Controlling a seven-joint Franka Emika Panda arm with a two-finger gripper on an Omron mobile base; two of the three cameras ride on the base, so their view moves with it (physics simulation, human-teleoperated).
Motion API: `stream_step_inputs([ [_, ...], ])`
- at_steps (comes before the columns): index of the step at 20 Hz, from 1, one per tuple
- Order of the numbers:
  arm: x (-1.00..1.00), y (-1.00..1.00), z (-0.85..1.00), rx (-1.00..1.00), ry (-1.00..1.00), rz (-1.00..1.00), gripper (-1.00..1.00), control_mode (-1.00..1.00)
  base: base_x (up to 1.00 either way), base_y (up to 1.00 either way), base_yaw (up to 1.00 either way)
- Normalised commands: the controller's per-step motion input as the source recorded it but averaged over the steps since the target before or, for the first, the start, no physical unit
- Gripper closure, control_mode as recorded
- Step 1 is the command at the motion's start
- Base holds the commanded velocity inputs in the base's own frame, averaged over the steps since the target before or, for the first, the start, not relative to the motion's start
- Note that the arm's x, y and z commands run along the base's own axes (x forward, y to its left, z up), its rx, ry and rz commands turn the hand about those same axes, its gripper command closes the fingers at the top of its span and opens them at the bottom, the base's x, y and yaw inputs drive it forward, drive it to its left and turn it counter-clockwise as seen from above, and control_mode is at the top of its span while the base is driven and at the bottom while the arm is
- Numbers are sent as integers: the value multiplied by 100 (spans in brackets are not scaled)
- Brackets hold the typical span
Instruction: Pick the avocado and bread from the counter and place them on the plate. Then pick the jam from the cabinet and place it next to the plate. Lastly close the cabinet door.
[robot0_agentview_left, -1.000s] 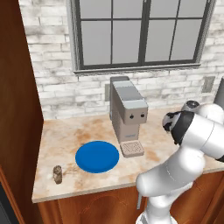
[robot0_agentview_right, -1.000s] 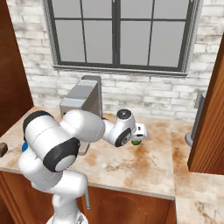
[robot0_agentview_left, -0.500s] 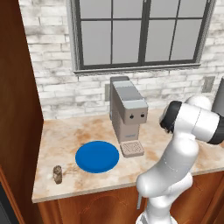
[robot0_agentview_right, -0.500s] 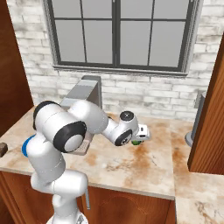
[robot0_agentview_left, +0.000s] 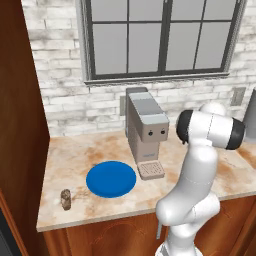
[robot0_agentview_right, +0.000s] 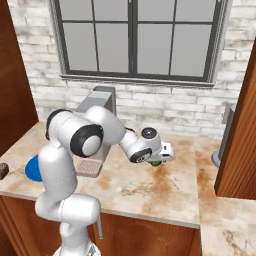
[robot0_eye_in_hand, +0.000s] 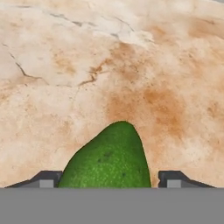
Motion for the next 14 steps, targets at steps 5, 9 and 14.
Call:
stream_step_inputs([
  [5,0,-12,-23,3,0,0,100,-100,0,0,0],
  [9,-11,-6,4,0,-8,0,100,-100,0,0,0],
  [14,-48,3,23,0,-21,0,100,-100,0,0,0],
])
